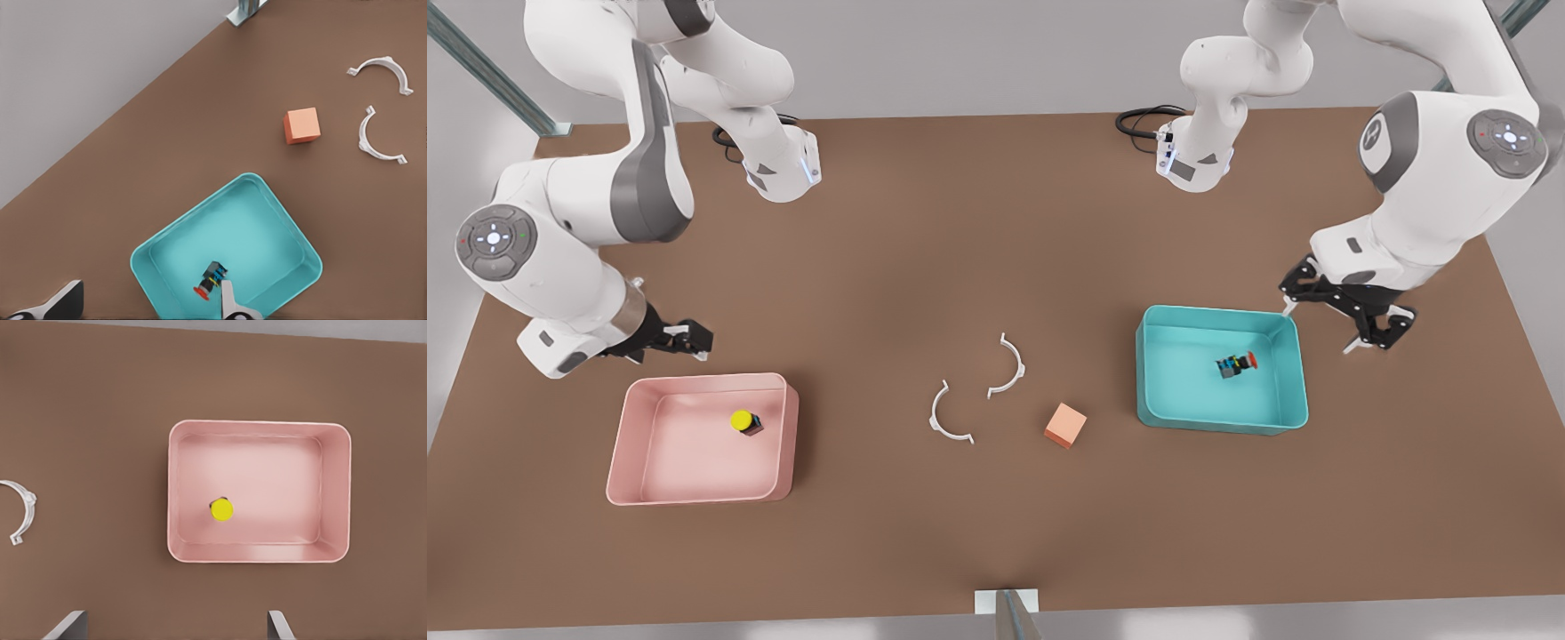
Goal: Place the red button in the blue storage box with the left arm, and place the yellow button in the pink storage box with the right arm
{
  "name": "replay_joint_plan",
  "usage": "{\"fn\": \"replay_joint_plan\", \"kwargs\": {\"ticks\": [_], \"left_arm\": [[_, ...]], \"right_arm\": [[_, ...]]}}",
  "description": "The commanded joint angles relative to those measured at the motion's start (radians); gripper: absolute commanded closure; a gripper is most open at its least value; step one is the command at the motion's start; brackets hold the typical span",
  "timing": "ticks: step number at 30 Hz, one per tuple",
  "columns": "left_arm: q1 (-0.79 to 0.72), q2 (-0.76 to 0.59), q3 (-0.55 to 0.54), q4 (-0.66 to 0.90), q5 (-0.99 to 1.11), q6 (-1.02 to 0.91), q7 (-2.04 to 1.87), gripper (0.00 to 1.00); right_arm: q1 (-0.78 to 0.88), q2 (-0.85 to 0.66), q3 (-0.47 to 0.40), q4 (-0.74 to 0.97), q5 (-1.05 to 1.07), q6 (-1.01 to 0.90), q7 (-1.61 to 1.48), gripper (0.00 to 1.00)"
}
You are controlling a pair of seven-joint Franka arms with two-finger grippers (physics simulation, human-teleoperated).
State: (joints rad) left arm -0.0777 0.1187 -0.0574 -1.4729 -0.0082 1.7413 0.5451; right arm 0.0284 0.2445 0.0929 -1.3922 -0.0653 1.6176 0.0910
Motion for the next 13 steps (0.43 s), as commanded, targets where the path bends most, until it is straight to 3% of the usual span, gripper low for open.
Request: {"fn": "replay_joint_plan", "kwargs": {"ticks": [1, 5, 13], "left_arm": [[-0.016, 0.006, -0.004, 0.014, 0.005, -0.100, -0.803, 0.00], [-0.016, 0.056, -0.002, 0.097, 0.007, -0.131, -0.855, 0.00], [-0.016, 0.056, -0.004, 0.097, 0.007, -0.131, -0.855, 0.00]], "right_arm": [[0.001, 0.010, -0.001, -0.001, -0.001, 0.021, -0.004, 0.00], [-0.001, 0.012, -0.001, -0.001, -0.001, 0.039, -0.002, 0.00], [0.005, 0.012, -0.001, 0.019, 0.001, 0.039, -0.004, 0.00]]}}
